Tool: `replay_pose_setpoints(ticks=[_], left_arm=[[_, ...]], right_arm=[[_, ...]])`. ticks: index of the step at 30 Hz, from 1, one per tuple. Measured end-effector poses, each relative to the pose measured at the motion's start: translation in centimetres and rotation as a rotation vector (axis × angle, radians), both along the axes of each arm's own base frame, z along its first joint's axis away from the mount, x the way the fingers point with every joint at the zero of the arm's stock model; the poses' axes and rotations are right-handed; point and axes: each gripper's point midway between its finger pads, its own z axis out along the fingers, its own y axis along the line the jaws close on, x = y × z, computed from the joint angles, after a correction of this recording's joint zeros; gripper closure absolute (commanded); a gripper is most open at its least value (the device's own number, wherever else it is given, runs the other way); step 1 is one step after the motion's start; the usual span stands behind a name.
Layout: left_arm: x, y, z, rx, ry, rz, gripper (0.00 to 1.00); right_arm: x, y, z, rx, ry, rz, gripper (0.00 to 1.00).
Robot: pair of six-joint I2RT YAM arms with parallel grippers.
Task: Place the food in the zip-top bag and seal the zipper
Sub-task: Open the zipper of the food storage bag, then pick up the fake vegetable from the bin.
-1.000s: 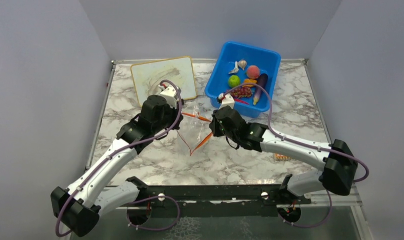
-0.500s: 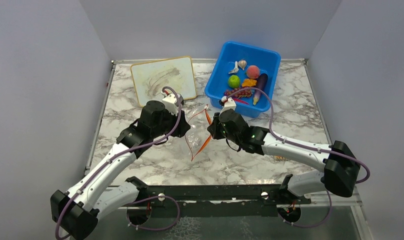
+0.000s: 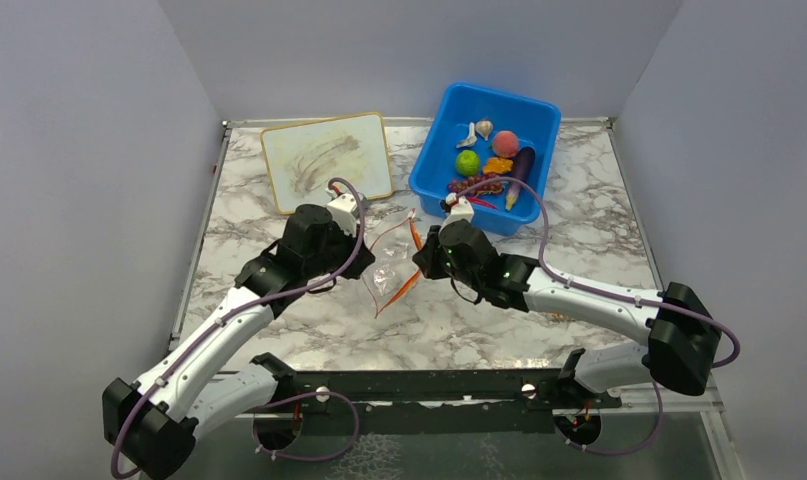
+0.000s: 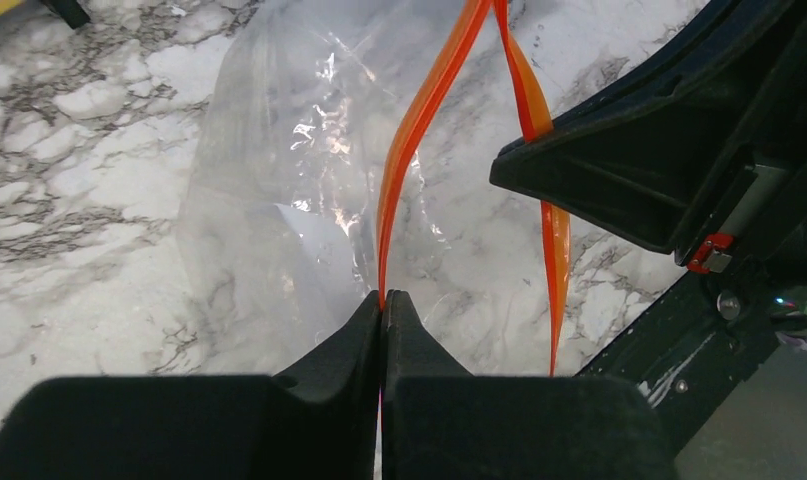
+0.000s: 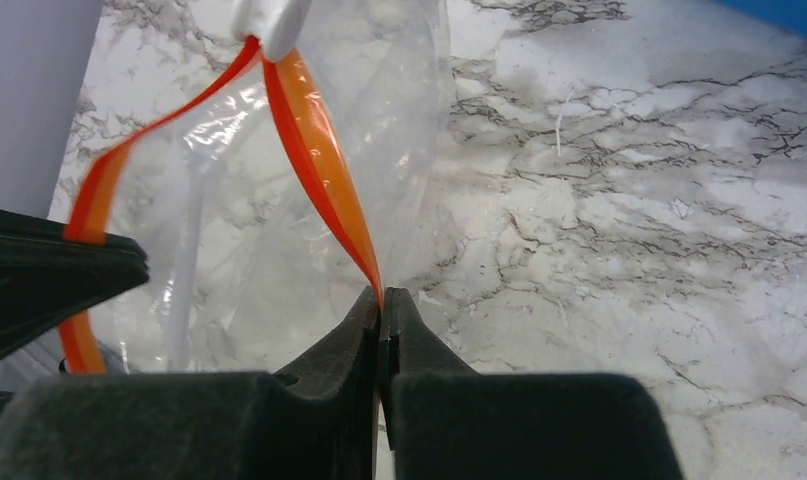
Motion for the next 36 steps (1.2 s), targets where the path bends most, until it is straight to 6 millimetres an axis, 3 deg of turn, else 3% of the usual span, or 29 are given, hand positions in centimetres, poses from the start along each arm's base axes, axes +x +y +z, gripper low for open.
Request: replay_pose_setpoints(ticks=[3, 8, 9, 11, 16, 20, 23, 26, 29, 33, 36], left_arm=[[0.3, 0.7, 0.8, 0.005, -0.04, 0.039, 1.0], [0.5, 1.5, 2.0, -0.002, -0.095, 0.071, 1.0], [0.5, 1.5, 2.0, -0.001, -0.097, 0.069, 1.0], [0.5, 1.5, 1.8, 0.004, -0.097, 0.067, 1.0], [0.5, 1.5, 1.5, 0.013, -0.093, 0.063, 1.0], [0.5, 1.6, 1.4, 0.019, -0.095, 0.06, 1.0], [0.5, 1.5, 1.3, 0.023, -0.094, 0.058, 1.0], [0.6, 1.6, 1.2, 0.027, -0.094, 0.056, 1.0], [0.6, 1.6, 1.2, 0.028, -0.095, 0.056, 1.0], [0.6, 1.7, 1.4, 0.025, -0.099, 0.06, 1.0], [0.6, 1.7, 1.6, 0.021, -0.105, 0.06, 1.0]], right_arm=[[-0.2, -0.2, -0.5, -0.011, 0.009, 0.004, 0.95], [-1.0, 0.6, -0.1, 0.005, 0.03, 0.063, 0.73], [-1.0, 0.9, 0.3, 0.009, 0.027, 0.076, 0.65], [-1.0, 1.6, 2.0, 0.023, 0.005, 0.112, 0.49], [0.2, 3.2, 8.4, 0.06, -0.128, 0.172, 0.34], [1.4, 3.8, 13.1, 0.047, -0.255, 0.208, 0.28], [2.6, 3.7, 14.8, 0.01, -0.319, 0.223, 0.28], [5.1, 2.5, 15.5, -0.042, -0.359, 0.197, 0.3], [9.0, -0.4, 15.0, -0.116, -0.382, 0.131, 0.32], [14.6, -4.6, 13.1, -0.234, -0.367, 0.035, 0.32], [18.8, -7.5, 10.4, -0.314, -0.323, -0.026, 0.31]])
